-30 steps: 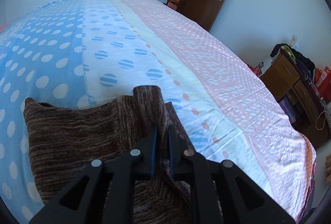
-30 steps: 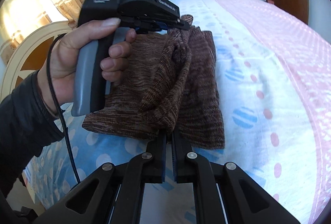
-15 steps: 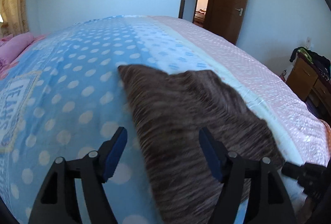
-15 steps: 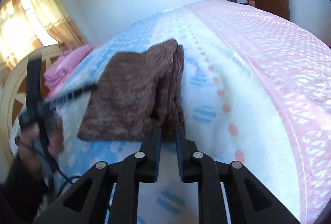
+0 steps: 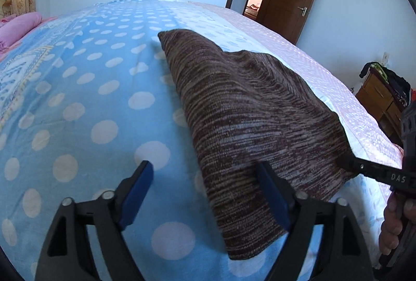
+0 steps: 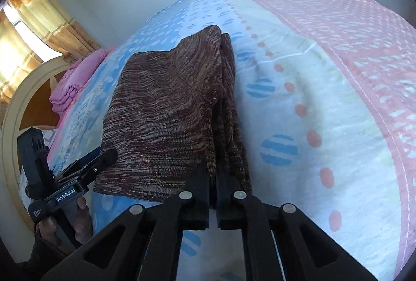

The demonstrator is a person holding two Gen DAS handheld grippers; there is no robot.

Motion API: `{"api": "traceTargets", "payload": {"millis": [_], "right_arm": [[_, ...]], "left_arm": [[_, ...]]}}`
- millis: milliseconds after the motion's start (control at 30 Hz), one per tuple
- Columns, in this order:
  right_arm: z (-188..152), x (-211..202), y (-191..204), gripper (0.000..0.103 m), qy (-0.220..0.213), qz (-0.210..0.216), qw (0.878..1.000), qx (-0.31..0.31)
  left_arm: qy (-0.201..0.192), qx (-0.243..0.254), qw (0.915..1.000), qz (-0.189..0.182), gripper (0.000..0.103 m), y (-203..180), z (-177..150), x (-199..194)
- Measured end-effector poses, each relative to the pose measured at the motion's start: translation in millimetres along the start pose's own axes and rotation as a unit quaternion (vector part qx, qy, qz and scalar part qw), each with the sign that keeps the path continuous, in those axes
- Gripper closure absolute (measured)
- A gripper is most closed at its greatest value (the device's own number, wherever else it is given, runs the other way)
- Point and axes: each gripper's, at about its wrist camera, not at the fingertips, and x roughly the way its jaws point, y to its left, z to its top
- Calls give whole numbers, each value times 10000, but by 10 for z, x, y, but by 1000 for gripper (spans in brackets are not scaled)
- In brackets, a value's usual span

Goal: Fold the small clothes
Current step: 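Press the folded sweater with the right gripper while the left gripper opens and withdraws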

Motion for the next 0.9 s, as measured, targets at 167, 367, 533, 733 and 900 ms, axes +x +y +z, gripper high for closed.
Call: {"api": "traceTargets", "payload": {"millis": [167, 367, 533, 733, 900], "right_arm": [[31, 41, -1, 101, 155, 42, 9998, -73], [581, -219, 14, 69, -354, -141, 9990, -232], [1274, 116, 59, 69, -346, 89, 9991, -218], [1571, 934, 128, 101, 382, 212, 9990, -41], [1511, 1033, -155, 99, 283, -453, 9985, 101]], "left_arm": [[155, 26, 9998, -86, 5, 8, -22, 55], [174, 65, 9998, -60, 3, 10, -34, 63], [176, 106, 9998, -48, 1, -5, -54, 57], [180, 103, 9998, -42, 0, 0, -57, 56], [207, 144, 9997, 19, 0, -20, -56, 70]]}}
